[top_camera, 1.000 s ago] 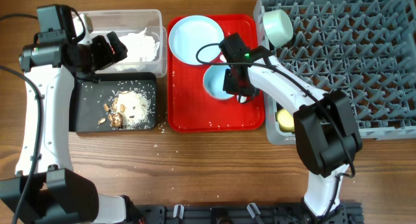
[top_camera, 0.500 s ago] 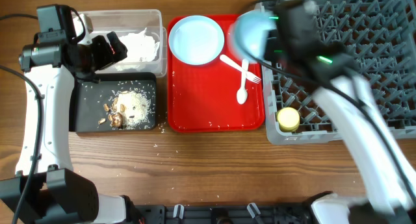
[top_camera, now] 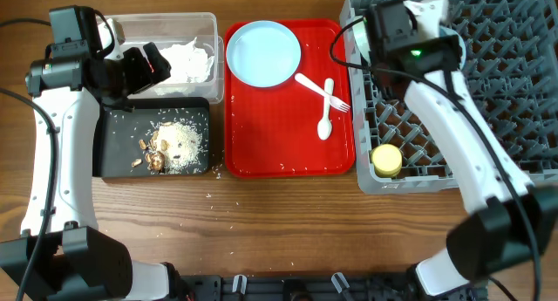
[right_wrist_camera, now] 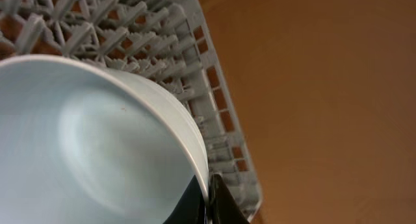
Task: Sort waste into correct bins and load items into the dishwasher rack
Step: 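Grasp the light blue bowl and place it in the dish rack, then grasp the light blue plate's rim with the right gripper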
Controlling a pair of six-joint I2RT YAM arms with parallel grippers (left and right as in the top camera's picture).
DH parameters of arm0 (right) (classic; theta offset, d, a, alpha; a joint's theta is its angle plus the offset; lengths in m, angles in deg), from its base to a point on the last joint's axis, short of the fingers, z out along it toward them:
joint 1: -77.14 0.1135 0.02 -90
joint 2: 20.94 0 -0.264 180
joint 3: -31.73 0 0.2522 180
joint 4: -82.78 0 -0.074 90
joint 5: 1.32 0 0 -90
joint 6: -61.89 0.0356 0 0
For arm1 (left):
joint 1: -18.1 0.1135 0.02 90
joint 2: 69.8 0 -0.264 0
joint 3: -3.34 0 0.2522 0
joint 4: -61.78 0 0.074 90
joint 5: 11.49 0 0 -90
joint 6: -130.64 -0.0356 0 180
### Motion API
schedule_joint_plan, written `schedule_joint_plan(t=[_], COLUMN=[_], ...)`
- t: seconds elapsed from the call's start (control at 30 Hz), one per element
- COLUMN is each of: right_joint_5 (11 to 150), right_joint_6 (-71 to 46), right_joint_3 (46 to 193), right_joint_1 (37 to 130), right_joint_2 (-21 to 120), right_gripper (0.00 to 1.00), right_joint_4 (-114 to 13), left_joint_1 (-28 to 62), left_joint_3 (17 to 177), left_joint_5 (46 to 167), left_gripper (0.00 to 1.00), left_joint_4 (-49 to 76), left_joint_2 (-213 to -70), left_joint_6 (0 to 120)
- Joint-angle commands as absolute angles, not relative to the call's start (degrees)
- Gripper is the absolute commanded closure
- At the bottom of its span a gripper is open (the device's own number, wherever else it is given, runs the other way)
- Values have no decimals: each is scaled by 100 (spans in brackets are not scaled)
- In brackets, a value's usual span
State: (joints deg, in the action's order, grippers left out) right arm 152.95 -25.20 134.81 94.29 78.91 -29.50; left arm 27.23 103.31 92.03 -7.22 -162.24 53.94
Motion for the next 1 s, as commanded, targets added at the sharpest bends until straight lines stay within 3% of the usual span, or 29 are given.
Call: schedule_joint_plan(t=[0.0,0.27,0.87,0.9,0.97], right_joint_5=[15725,15699,15776,15708,15456], right_joint_6=[-3481,-3997,-3864,-3870,-3875], right_joint_3=[13466,13466,13464,13464,13468], right_joint_1=[9457,9564,10460,10574,10707], right_joint_2=[8374,8905,9347,9336,9318], right_gripper=[95,96,96,94,79], right_joint_4=[-3335,-4065,-3208,-3212,-3215], left_joint_1=[2734,2734,2734,2734,2734], left_joint_3=[10346,10346,10346,10346,10346], left_joint_5=[9209,9207,9207,9207,9209], left_gripper=[0,0,0,0,0], left_joint_4=[-709,-709,-709,-709,-709], left_joint_2=[-16143,-16143,-16145,-16143,-16143], left_joint_6=[5324,5324,5324,5327,5324])
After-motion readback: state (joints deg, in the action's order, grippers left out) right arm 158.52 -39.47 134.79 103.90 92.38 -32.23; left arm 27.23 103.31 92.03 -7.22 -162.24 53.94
